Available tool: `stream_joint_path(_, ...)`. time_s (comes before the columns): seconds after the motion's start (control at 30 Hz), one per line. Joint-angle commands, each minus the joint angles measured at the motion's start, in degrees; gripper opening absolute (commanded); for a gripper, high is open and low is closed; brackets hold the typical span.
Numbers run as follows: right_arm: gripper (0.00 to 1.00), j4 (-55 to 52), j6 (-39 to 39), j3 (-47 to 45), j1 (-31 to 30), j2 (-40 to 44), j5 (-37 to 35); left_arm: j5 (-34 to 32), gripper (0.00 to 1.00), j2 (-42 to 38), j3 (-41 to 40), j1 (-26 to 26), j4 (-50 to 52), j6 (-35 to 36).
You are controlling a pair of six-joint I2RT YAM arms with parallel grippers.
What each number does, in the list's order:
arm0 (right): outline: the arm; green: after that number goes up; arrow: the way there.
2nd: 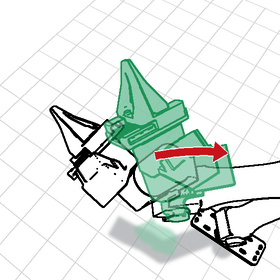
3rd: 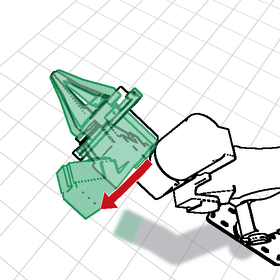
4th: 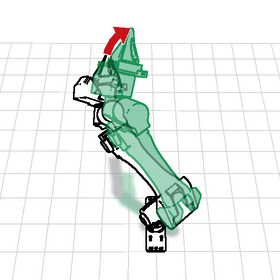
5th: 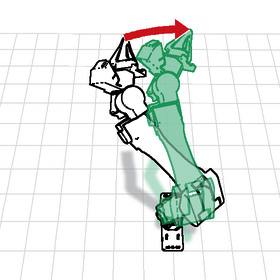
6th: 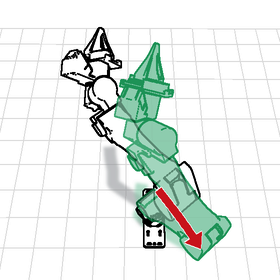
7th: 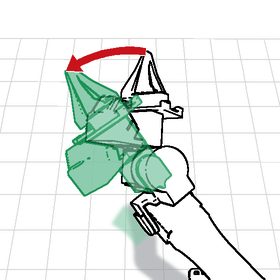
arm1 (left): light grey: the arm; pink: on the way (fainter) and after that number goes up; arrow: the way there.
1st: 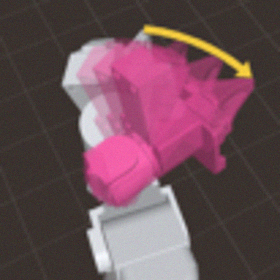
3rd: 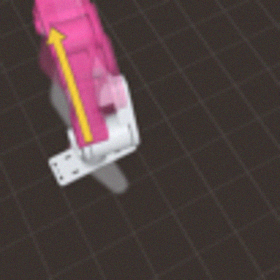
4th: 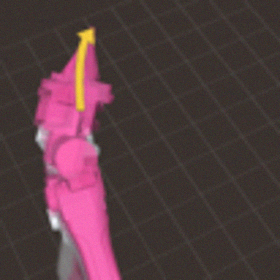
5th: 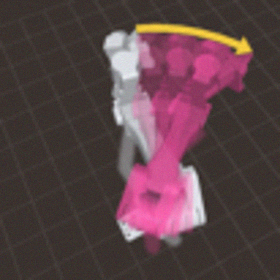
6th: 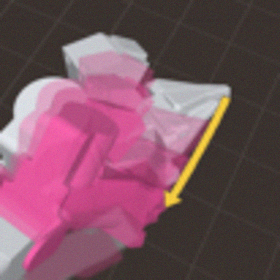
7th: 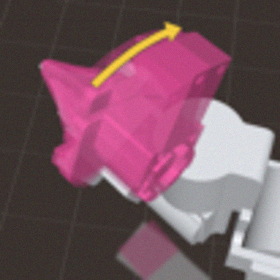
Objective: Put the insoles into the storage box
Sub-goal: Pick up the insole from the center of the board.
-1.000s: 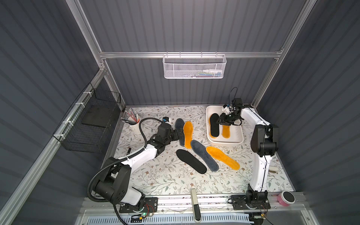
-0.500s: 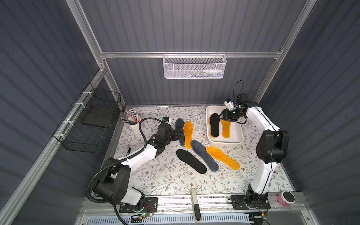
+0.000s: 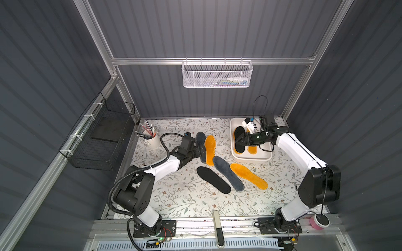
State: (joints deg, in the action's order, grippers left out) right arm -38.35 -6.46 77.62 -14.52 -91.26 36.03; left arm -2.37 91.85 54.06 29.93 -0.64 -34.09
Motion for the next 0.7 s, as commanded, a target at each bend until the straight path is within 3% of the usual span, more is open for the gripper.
stream_joint_path(0.0,0.49,1.3,0.6,-3.6,-6.1,1.0,-5.3,0.8,1.0,-0.8,-0.6,-0.7,2.6,-2.9)
stream_joint_path(0.2,0.49,5.0,-2.7,-9.3,-15.9,-0.1,-11.6,1.3,1.0,-3.6,-4.1,-2.5,3.0,-3.7)
stream_joint_path(0.67,0.5,3.4,-5.1,-7.0,-26.6,-13.0,-20.3,1.8,1.0,-6.6,-6.2,-4.6,4.1,-3.7)
